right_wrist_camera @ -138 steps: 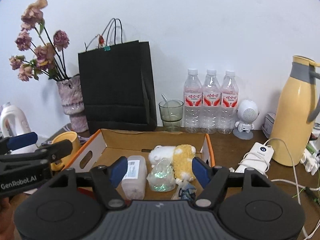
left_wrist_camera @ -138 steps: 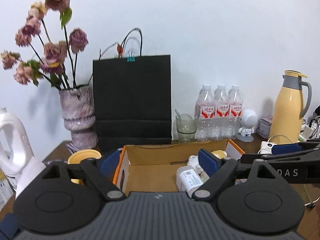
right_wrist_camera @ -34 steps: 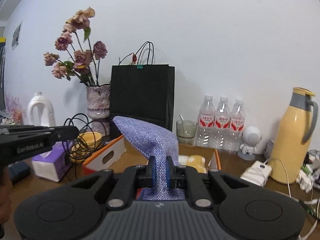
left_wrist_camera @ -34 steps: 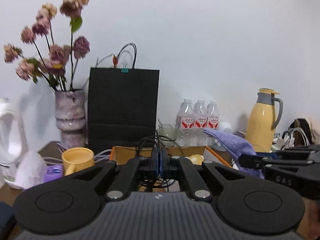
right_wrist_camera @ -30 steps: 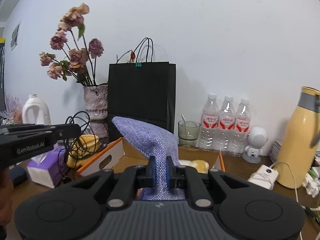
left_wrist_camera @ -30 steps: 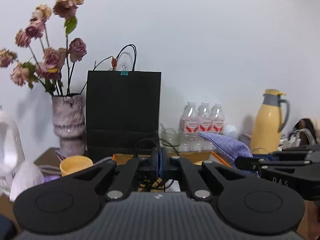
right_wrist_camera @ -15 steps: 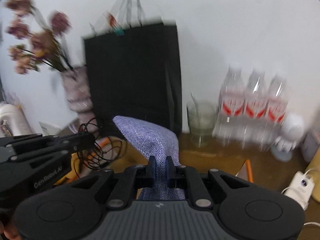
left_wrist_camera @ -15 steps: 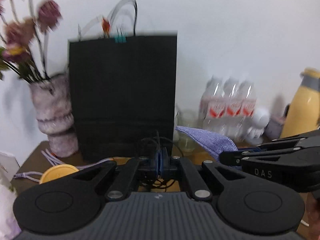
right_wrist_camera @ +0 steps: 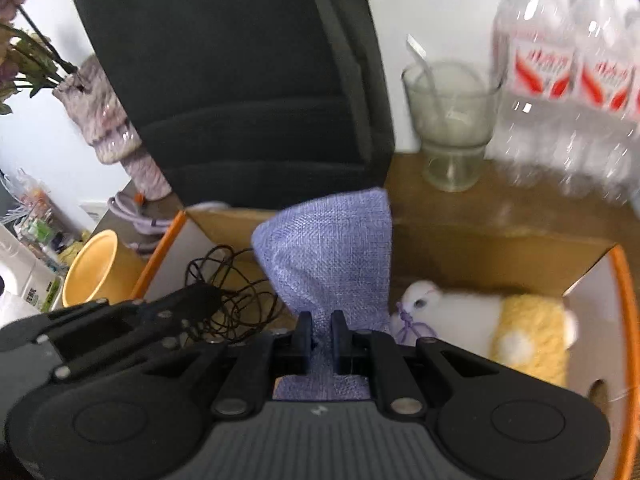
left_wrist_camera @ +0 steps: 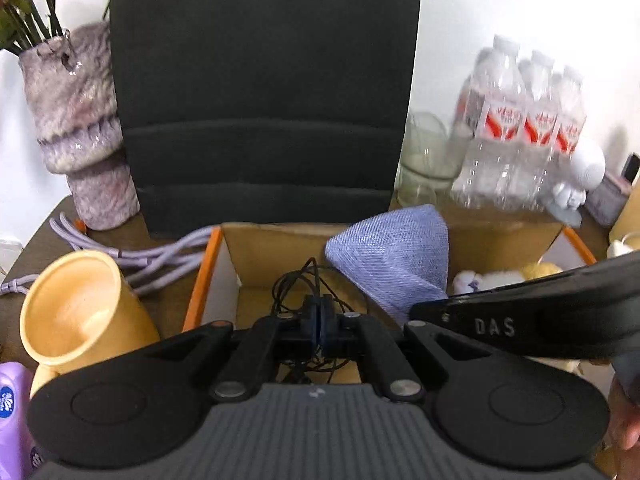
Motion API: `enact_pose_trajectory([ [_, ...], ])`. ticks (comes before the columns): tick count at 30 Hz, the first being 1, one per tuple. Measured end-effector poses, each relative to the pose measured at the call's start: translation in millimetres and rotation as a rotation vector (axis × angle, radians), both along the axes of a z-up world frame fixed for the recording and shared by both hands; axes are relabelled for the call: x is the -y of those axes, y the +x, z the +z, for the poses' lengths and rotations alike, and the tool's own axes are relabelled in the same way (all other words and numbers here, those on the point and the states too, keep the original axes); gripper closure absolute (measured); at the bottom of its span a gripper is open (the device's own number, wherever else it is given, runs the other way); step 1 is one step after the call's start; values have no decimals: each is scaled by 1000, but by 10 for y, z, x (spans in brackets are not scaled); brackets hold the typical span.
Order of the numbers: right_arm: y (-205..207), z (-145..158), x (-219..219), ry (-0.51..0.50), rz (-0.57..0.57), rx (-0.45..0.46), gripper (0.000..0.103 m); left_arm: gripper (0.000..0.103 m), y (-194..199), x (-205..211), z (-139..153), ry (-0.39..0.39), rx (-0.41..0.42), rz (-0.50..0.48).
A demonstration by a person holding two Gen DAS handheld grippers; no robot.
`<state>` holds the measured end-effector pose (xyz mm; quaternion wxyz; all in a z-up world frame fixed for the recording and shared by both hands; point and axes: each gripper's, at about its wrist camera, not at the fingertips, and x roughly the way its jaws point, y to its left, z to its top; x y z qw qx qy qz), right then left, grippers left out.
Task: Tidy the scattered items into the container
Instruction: 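Carry the purple pouch with the right gripper while the left carries the cable over the box, then open both grippers to drop the pouch and cable into the box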
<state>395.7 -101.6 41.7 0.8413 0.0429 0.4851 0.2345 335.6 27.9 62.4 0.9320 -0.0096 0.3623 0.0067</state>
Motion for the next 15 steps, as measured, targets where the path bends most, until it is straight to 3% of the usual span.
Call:
enact_pose_trajectory([
  [3, 41, -117, -27, 31, -5, -64, 93, 98, 0, -29, -35, -27, -14, -20],
  [7, 68, -274, -45, 43, -28, -118, 84, 97, -28, -78, 1, -32, -10, -17],
  [10, 48, -188, 1, 46, -44, -116, 66, 86, -37, -95, 47, -21, -15, -4],
  [12, 22, -77, 83, 49, -58, -110, 64, 57, -53, -142, 101, -35, -22, 16],
  [15, -56, 127, 235, 55, -76, -85, 51, 38, -108, -189, 212, -55, -12, 29],
])
